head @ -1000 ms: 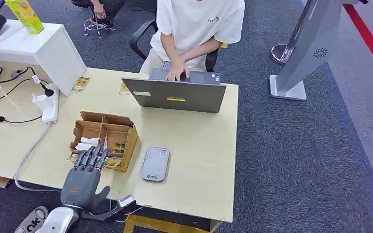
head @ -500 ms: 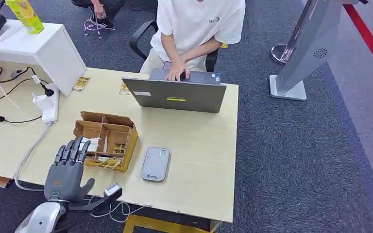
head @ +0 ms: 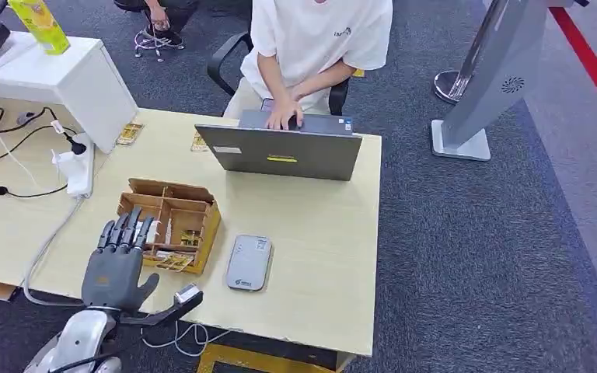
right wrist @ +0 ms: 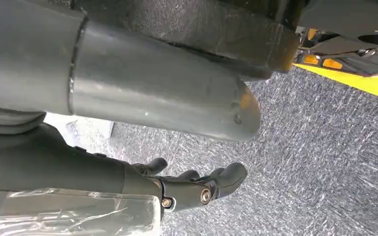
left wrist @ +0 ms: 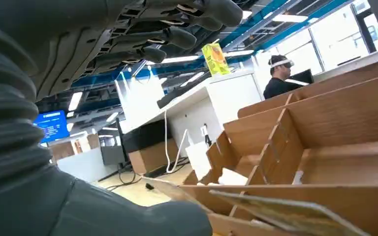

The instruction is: Pass the card to the sensor for recognition and then transmit it.

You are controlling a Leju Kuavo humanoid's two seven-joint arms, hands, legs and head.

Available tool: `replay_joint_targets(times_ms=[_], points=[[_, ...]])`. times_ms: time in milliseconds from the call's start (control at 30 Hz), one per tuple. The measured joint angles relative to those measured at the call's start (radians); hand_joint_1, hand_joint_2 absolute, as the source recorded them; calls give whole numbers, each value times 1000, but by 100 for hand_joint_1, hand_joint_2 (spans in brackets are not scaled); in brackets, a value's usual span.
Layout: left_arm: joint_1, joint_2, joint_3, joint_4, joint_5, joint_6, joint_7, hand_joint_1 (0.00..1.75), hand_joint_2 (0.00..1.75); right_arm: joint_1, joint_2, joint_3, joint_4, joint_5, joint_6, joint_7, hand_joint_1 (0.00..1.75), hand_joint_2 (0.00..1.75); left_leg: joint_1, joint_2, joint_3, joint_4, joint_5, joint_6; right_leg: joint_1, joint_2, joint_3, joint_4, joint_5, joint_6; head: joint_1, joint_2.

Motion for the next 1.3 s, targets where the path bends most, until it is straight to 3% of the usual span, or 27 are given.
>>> replay_joint_targets(times_ms=[300, 433, 900, 933, 967, 1300], points=[[-22, -12, 0, 20, -2, 0, 0, 0, 175, 0, 0, 2, 0, 3, 0, 0, 0, 0, 0, 0, 0, 0, 0, 0, 0, 0, 0, 0, 0, 0, 0, 0], [-49, -36, -12, 74, -6, 0, -2, 0, 175, 0, 0, 13, 0, 7, 0, 0, 0, 0, 0, 1, 0, 0, 0, 0, 0, 0, 0, 0, 0, 0, 0, 0], [-51, -37, -31, 89, -5, -19, -2, 0, 175, 0, 0, 16, 0, 9, 0, -1, 0, 0, 0, 0, 0, 0, 0, 0, 0, 0, 0, 0, 0, 0, 0, 0], [-51, -38, -34, 91, -5, -21, -2, 131, 175, 0, 0, 16, 0, 9, 0, -1, 0, 0, 0, 0, 0, 0, 0, 0, 0, 0, 0, 0, 0, 0, 0, 0], [-51, -38, -36, 93, -5, -21, -2, 175, 175, 0, 0, 16, 0, 9, 0, -1, 0, 0, 0, 0, 0, 0, 0, 0, 0, 0, 0, 0, 0, 0, 0, 0], [-49, -41, -45, 104, 7, -56, -2, 175, 175, 0, 0, 17, 0, 12, 0, -2, 0, 0, 0, 0, 0, 0, 0, 0, 0, 0, 0, 0, 0, 0, 0, 0]])
